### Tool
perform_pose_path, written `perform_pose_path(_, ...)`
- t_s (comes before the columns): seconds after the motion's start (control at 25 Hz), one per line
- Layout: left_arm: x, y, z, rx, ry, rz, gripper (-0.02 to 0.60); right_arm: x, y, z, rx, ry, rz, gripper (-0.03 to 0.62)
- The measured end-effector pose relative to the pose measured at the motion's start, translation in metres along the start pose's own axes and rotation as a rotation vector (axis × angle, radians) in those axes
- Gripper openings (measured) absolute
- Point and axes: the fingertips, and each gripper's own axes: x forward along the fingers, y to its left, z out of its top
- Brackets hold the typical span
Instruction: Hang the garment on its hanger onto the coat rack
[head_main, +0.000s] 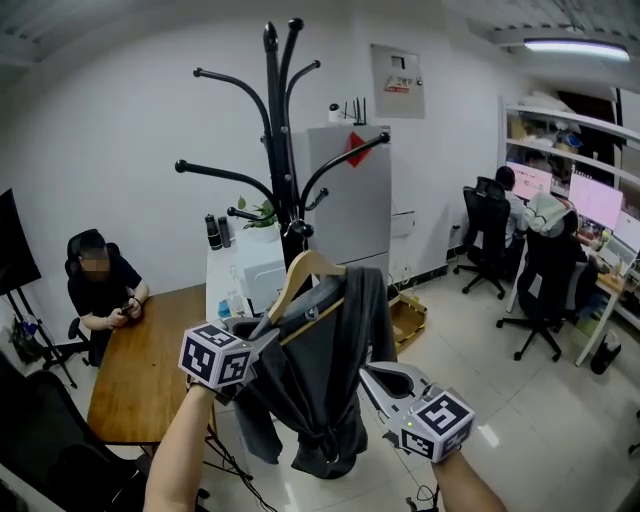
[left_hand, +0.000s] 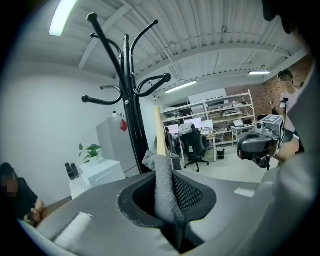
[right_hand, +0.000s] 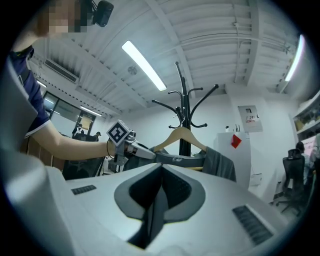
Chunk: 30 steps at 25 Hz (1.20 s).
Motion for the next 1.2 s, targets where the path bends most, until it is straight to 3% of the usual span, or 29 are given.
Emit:
perform_pose_path(0.44,0.022,0.016,-0.016,-0.026,-0.005,-0.053,0.067,0.005,-0.007,-0.015,0.013,0.037,-0.020,0.003)
perform_pose_path(0.76,0.023,0.024,-0.018,0.049,-0.002,0.015,0.083,0.002,-0.004,-0.017,0.003,0.051,0.000,0.003)
perform_pose_path(0.88,0.022,0.033,-0.020,0.077,0.024,0.082,0.124,0.003,-0.003,-0.017,0.006,0.054,0.017,0.003)
perform_pose_path(1.0,0.013,0.037,-0.017,0.098,0.012,0.148,0.313,0.003,0.000,-0.018,0.006,0.061,0.033,0.003)
perform_pose_path(1.2,-0.023,0.026,-0.001,0.142,-0.066,0.285,0.328,0.002,0.003,-0.024,0.024,0.059,0.061,0.003)
